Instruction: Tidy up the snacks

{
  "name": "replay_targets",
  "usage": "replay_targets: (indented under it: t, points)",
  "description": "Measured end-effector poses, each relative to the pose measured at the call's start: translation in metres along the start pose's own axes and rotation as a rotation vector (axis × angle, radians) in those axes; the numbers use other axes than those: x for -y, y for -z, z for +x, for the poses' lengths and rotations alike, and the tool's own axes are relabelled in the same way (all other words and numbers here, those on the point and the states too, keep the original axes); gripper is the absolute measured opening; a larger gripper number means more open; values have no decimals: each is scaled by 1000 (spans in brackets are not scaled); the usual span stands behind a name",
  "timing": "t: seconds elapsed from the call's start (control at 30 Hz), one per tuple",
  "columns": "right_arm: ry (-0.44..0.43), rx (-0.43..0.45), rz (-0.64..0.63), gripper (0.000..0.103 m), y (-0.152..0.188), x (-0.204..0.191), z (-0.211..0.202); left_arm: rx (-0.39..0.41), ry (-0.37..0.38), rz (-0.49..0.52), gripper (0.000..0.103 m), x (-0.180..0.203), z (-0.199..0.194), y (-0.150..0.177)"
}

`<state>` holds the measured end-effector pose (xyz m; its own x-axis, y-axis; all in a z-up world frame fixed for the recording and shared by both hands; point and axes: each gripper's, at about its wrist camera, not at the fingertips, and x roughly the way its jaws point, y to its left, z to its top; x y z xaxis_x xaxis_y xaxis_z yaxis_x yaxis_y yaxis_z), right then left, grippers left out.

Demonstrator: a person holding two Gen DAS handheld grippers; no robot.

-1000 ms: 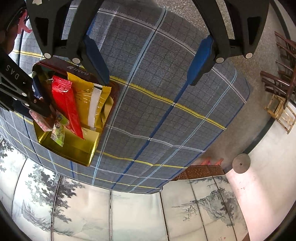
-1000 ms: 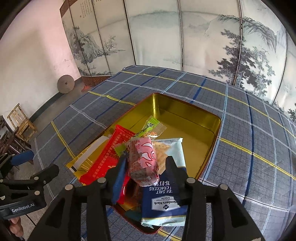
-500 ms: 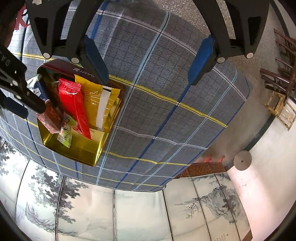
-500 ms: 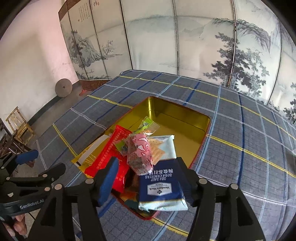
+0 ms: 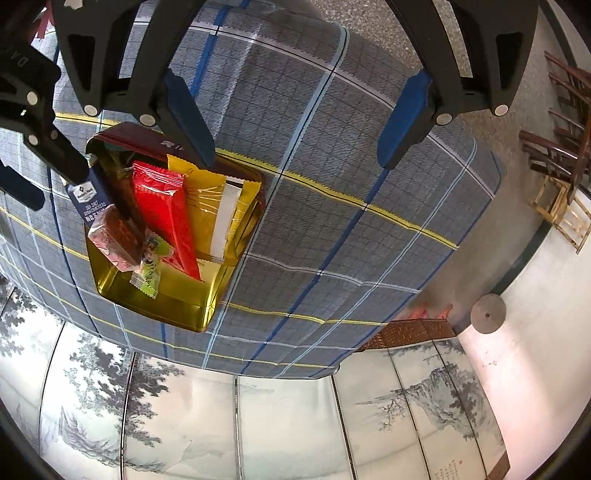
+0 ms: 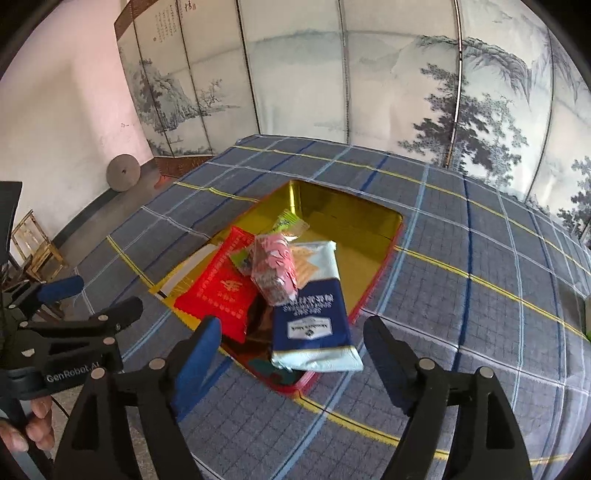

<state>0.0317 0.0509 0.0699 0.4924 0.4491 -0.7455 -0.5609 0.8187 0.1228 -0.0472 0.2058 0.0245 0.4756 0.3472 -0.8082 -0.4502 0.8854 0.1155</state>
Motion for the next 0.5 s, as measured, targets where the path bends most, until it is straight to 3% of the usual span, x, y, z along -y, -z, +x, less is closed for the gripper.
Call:
replay_targets:
  t: [0.5]
  points:
    - [17,-22,-5,82,15,4,-2,0,2,11,92,7,-2,0]
